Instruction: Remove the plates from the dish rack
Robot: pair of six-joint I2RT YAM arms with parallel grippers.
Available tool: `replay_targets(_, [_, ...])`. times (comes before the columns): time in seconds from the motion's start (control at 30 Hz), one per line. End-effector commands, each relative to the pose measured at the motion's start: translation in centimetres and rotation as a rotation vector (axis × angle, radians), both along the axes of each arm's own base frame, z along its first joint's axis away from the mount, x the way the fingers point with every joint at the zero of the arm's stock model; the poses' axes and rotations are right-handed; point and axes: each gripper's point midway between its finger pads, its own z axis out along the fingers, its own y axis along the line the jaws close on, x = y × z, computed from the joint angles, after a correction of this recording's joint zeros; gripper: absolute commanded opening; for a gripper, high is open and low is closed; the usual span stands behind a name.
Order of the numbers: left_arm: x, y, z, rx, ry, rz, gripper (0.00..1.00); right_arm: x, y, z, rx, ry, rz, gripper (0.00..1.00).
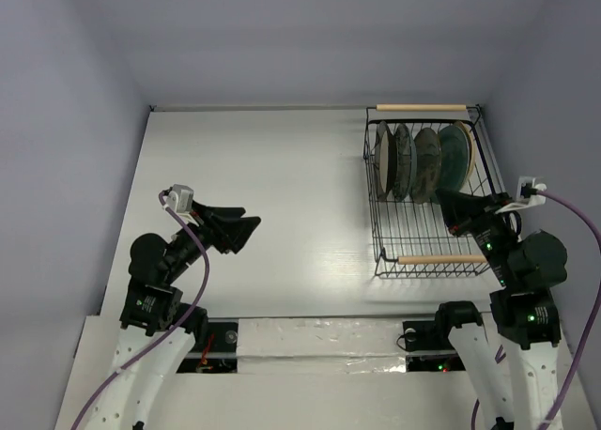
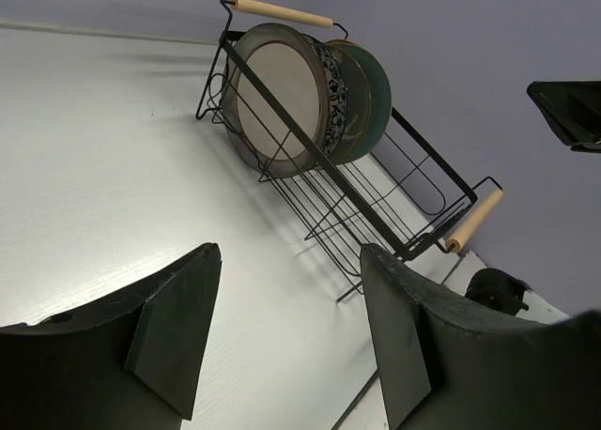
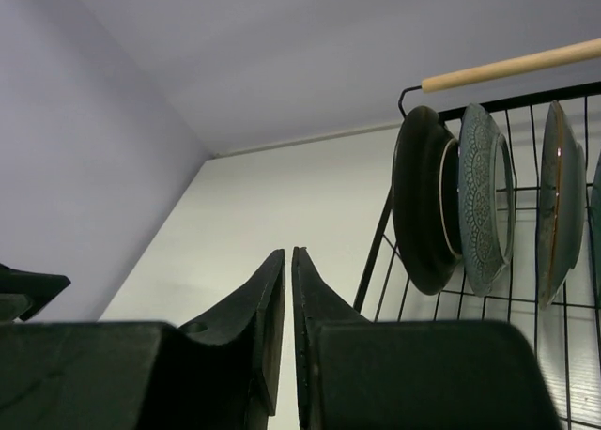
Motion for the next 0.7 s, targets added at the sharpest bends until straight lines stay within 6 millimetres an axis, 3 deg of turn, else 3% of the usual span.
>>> replay_targets(0.0, [0.1,0.2,0.7,0.003,-0.04,0.014,0.57,-0.8,0.6,1.9,-0.018,-0.046,0.04,0.14])
replay_targets(0.07, [0.0,0.2,0.8,0.003,-0.045,0.011,0.51,-0.9,0.8,2.3,-0.02,-0.054,0.056,0.13])
replay_targets(0.13, [-0.1,0.2,0.8,0.003,-0.048,0.008,0.46,-0.8,1.2,2.5,-0.025,-0.056,0.081,0.02])
replay_targets(0.23, [0.0,0.2,0.7,0.002,-0.044,0.012,0.26,-0.1,1.6,2.4,-0.035,-0.032,0.102,0.0])
replay_targets(0.27, [0.0,0.2,0.7,0.004,-0.048,0.014,0.14,0.3,1.7,2.4,-0.037,-0.022,0.108,0.0])
replay_targets(0.33, [0.2,0.3,0.6,0.005,-0.039,0.023,0.0,0.5,1.9,2.7,-0.037,-0.03,0.119,0.0])
replay_targets(0.67, [1.2,1.6,0.4,0.078,-0.018,0.108,0.0,6.0,1.2,2.0,-0.095,0.112,-0.012,0.0])
